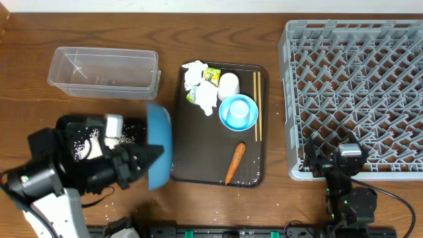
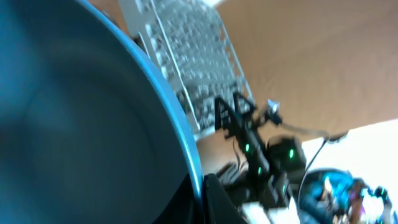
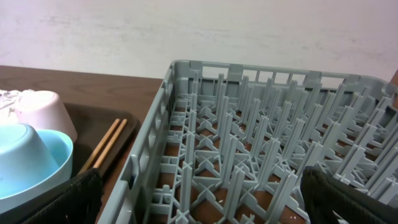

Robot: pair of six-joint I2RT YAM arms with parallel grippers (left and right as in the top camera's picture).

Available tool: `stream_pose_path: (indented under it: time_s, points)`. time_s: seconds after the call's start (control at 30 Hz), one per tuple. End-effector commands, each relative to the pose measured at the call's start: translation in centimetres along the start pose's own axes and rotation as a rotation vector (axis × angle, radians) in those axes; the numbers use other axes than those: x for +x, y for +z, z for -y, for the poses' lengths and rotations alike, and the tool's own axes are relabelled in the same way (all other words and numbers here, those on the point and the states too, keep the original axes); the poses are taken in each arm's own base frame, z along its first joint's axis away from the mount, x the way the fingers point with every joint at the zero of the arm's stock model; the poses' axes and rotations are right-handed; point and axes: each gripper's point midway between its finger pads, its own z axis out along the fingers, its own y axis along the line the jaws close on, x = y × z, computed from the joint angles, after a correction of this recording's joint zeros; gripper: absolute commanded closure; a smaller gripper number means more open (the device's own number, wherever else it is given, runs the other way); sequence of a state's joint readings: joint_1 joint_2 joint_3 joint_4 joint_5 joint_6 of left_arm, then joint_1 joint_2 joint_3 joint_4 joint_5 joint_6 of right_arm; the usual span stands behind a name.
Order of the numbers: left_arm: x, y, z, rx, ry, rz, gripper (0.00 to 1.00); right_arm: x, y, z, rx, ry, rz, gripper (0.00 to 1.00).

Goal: Sort waste into correct bins and load items into the dishwasher rack
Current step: 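Carry the emptied blue plate back onto the brown tray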

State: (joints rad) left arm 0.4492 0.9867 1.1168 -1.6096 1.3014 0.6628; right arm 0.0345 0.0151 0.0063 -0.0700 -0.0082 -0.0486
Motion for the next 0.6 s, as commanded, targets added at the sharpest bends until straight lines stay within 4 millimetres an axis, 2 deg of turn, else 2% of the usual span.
stream_pose_path:
  time_s: [0.0, 0.17, 0.23, 0.33, 0.37, 0.43, 0.57]
  points:
    - [1.4, 0.5, 1.0, 0.014, 0.045, -0.057, 0.94, 0.1, 0.0, -0.2, -0.008, -0.013, -0.003, 0.01]
    - [2.1, 0.9, 0.8, 0.0, 0.074, -0.11, 0.94, 0.1, 0.0, -0.2, -0.008, -0.013, -0.003, 0.01]
    - [1.8, 0.9, -0.7, -0.076, 0.051, -0.124, 0.94, 0.1, 0.0, -0.2, -0.008, -0.013, -0.003, 0.01]
    - [0.7, 0.5, -4.3, -0.271, -0.116, -0.098, 0.94, 0.1, 0.0, -0.2, -0.008, -0.013, -0.003, 0.02]
    - [0.3, 0.4, -4.6, -0.29, -0.136, -0.085, 0.94, 0.1, 0.0, -0.2, -0.008, -0.013, -0.003, 0.01]
    - [-0.5, 0.8, -4.3, -0.274, -0.13, -0.065, 0.94, 0.1, 0.0, -0.2, -0.008, -0.013, -0.003, 0.01]
    - [-1.3, 2.7, -1.8, -0.151, -0.107, -0.081, 0.94, 0.1, 0.0, -0.2, -0.008, -0.013, -0.003, 0.01]
